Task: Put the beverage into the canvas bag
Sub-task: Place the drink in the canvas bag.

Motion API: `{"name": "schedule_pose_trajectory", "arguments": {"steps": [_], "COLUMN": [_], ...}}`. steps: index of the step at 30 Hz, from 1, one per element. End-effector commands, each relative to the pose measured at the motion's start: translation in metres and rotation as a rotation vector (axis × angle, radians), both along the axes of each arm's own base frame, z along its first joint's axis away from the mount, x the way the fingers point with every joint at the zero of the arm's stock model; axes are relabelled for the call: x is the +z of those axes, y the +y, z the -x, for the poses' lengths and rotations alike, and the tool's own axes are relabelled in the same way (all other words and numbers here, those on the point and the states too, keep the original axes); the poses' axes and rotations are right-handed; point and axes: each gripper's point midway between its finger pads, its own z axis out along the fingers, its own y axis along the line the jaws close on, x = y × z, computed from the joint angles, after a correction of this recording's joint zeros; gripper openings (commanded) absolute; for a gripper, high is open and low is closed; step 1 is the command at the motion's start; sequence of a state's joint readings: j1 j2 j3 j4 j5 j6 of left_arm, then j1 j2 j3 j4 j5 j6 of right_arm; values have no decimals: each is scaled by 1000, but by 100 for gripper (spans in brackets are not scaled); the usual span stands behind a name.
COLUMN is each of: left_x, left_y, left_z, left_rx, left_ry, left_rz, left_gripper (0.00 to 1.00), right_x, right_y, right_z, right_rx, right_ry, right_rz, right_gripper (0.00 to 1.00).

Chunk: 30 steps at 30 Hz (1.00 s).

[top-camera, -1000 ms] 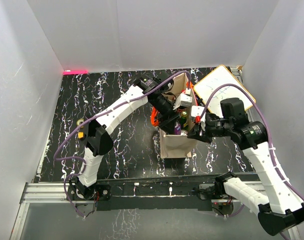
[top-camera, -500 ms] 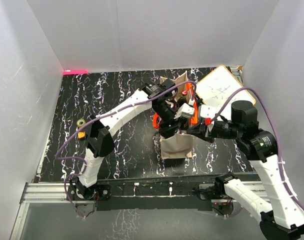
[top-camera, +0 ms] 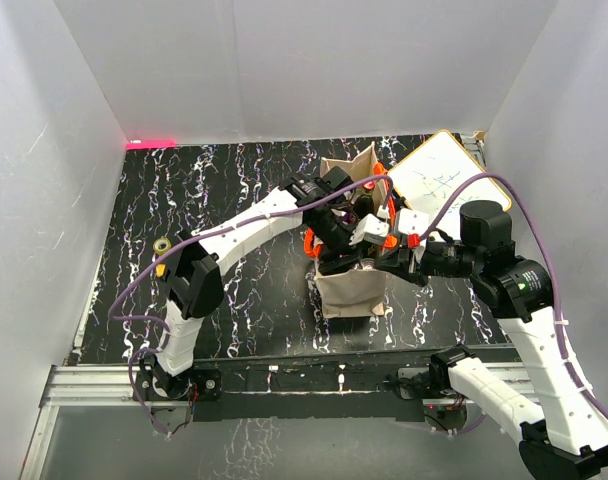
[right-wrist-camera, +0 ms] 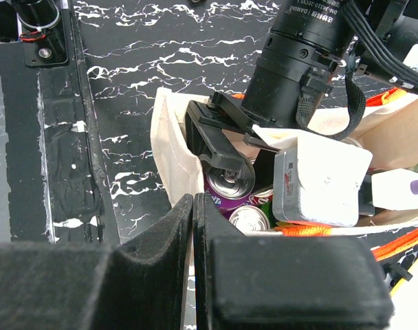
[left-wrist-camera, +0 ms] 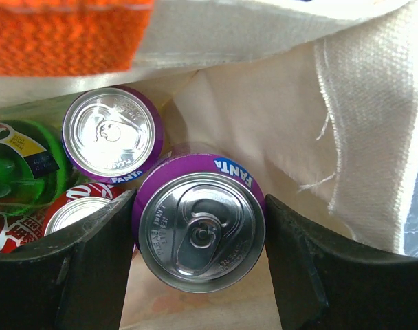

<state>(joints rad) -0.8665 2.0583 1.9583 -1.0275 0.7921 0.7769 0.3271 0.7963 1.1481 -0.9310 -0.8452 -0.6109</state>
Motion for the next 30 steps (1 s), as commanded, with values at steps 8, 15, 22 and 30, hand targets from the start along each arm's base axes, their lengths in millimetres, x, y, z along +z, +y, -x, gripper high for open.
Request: {"name": "schedule_pose_trajectory", "arguments": {"steps": [8,15,22,30], "left_x": [14,9,16,22], "left_y": [7,1,-8,-9], "left_z": [35,30,30,26], "left_rx": [-240,-314,-308,-233], "left_ry": [-19,-95,-94,-49], "left_rz": [89,110,158,176], "left_gripper": [0,0,0,0], "right_x": [3,1,-9,-27], "right_y": [-1,-2,3,6], "right_z": [3,4,9,-1], "right_rx": [15,11,78,101], "right_ry": [-38,-32,0,-12], "right_rz": [6,12,24,40], "right_gripper": [8,9,23,32]}}
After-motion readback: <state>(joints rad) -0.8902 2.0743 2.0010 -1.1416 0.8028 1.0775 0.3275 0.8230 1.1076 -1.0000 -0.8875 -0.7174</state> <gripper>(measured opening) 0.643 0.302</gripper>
